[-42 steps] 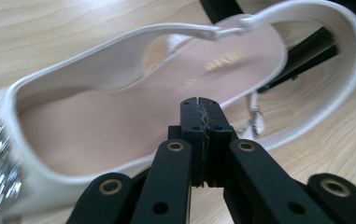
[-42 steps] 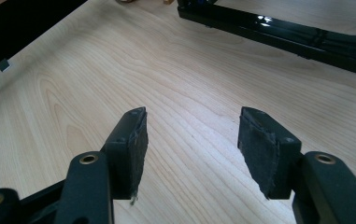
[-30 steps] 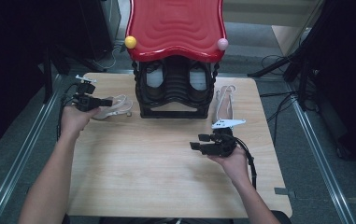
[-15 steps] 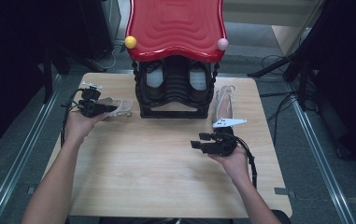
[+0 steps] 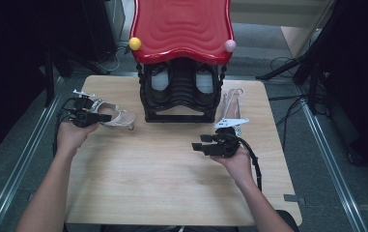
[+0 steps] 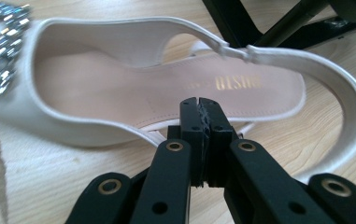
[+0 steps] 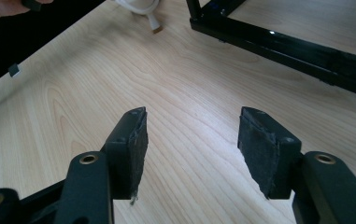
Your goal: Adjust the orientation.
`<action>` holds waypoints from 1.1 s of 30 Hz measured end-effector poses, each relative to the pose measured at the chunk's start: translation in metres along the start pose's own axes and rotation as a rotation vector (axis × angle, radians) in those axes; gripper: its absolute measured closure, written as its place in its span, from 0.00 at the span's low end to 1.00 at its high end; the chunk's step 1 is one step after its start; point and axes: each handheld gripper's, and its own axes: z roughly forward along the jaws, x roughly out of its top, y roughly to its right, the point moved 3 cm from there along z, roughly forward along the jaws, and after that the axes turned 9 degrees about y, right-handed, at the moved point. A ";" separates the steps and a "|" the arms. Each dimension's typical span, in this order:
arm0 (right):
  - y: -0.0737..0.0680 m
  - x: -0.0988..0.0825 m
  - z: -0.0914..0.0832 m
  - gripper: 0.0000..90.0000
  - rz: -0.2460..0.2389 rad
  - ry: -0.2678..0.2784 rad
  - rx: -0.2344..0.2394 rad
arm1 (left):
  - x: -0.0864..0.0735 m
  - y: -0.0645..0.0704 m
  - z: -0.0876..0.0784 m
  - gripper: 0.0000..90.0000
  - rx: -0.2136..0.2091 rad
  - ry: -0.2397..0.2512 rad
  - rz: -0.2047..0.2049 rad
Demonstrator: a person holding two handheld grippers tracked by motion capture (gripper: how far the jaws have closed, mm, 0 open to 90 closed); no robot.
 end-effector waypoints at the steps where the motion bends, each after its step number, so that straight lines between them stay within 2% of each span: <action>1: 0.000 0.000 0.000 0.49 0.000 0.000 0.000 | -0.001 -0.001 -0.002 0.99 0.003 -0.004 -0.005; 11: -0.003 0.001 0.007 0.49 -0.004 -0.017 0.013 | -0.005 -0.021 -0.019 0.97 0.101 -0.013 -0.010; 14: -0.002 0.001 0.007 0.49 0.000 -0.017 0.012 | -0.004 -0.025 -0.023 0.96 0.103 -0.012 -0.014; 18: -0.003 0.000 0.007 0.49 -0.004 -0.020 0.011 | -0.003 -0.023 -0.024 0.93 0.093 0.004 -0.019; 19: -0.003 0.000 0.007 0.49 -0.006 -0.021 0.011 | 0.000 -0.019 -0.026 0.91 0.083 0.026 -0.017; 23: -0.002 0.000 0.006 0.49 -0.001 -0.021 0.008 | 0.004 -0.015 -0.032 0.82 0.090 0.065 -0.019; 25: -0.002 0.000 0.006 0.49 -0.001 -0.020 0.007 | 0.003 -0.018 -0.032 0.76 0.121 0.056 -0.016; 28: -0.002 -0.001 0.005 0.49 -0.003 -0.018 0.004 | -0.001 -0.023 -0.027 0.70 0.141 0.039 -0.038; 31: -0.002 -0.001 0.004 0.49 -0.002 -0.018 0.003 | -0.005 -0.026 -0.022 0.70 0.158 0.026 -0.042; 32: -0.002 -0.002 0.003 0.49 0.000 -0.019 -0.002 | -0.008 -0.030 -0.017 0.70 0.168 0.032 -0.061; 33: -0.001 -0.003 0.002 0.49 -0.001 -0.021 -0.004 | -0.009 -0.032 -0.016 0.69 0.159 0.034 -0.070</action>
